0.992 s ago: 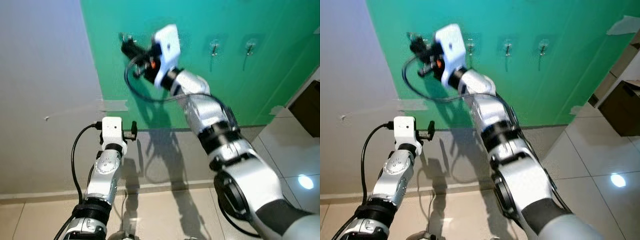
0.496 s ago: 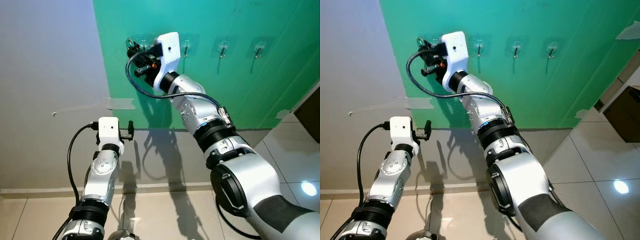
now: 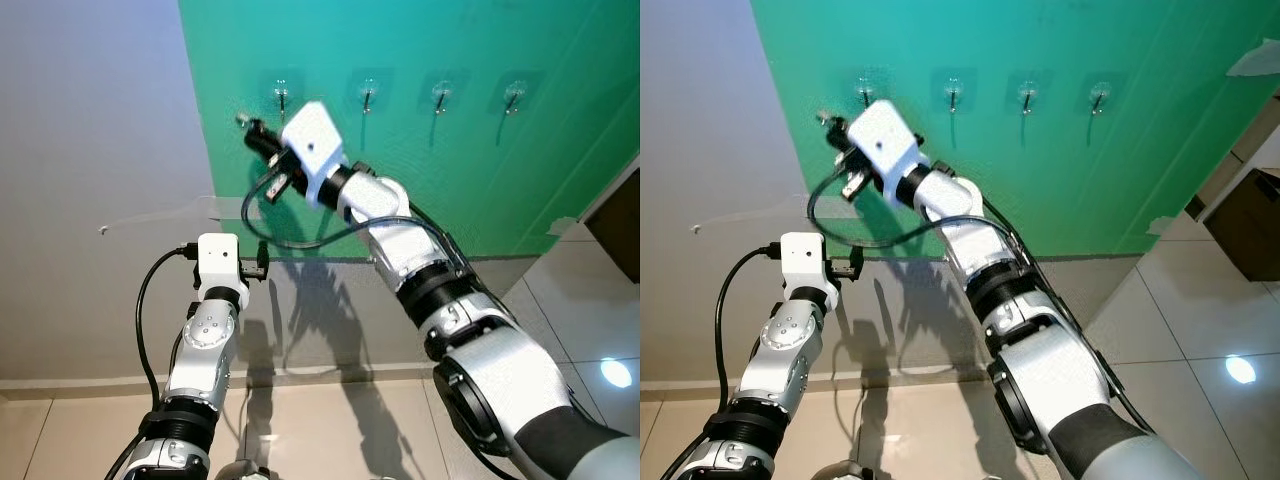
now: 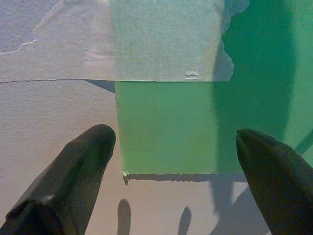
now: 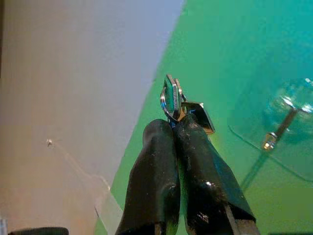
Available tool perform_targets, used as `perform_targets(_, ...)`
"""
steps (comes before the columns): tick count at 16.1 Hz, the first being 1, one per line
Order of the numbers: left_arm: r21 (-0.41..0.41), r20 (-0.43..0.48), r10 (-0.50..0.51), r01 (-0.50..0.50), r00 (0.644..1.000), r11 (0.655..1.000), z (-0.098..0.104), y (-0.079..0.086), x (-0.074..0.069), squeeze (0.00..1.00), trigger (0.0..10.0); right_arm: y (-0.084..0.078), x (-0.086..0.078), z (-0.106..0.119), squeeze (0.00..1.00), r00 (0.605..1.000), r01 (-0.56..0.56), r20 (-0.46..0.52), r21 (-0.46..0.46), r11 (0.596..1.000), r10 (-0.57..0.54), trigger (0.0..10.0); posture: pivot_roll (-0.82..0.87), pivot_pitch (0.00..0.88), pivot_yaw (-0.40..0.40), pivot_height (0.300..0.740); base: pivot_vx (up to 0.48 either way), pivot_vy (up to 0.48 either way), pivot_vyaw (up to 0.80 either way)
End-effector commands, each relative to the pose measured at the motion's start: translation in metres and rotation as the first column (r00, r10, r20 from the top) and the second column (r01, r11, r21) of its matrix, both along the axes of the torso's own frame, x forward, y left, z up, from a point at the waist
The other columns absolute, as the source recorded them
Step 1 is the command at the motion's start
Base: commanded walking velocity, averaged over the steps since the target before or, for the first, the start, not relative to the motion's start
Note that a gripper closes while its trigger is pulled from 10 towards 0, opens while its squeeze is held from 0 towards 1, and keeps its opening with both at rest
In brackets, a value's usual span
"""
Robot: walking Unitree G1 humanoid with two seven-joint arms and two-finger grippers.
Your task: Hang keys on a hook
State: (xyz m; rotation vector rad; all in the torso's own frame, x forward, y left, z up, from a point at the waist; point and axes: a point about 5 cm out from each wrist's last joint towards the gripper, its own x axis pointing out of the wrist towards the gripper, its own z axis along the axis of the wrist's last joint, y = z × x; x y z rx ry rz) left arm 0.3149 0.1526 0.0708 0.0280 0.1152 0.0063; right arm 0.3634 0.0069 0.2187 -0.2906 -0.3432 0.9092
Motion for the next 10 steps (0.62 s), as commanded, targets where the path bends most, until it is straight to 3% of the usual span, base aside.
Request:
perform_targets(1,0.003,-0.008,-0.007,0.007,1.0,1.0,0.001,-0.003,0.002,0.0,10.0,-0.002,-0.001,0.002,0.0,0.999,0.003,0.037,-0.009,1.0,-0.003,0.0,0.02,0.0,-0.048,0.74,0.0,0.0,0.0)
perform_targets(4,0.002,-0.011,-0.005,0.005,1.0,1.0,0.0,-0.002,0.002,0.0,10.0,-0.005,-0.009,-0.014,0.0,1.0,-0.001,0.023,-0.023,1.0,0.002,0.0,0.01,0.0,-0.043,0.74,0.0,0.0,0.0)
perform_targets(10,0.003,-0.009,-0.012,0.012,1.0,1.0,0.001,-0.003,0.004,0.0,10.0,-0.007,-0.007,-0.005,0.0,0.999,0.011,0.034,0.004,1.0,-0.011,0.0,0.01,0.0,-0.038,0.74,0.0,0.0,0.0)
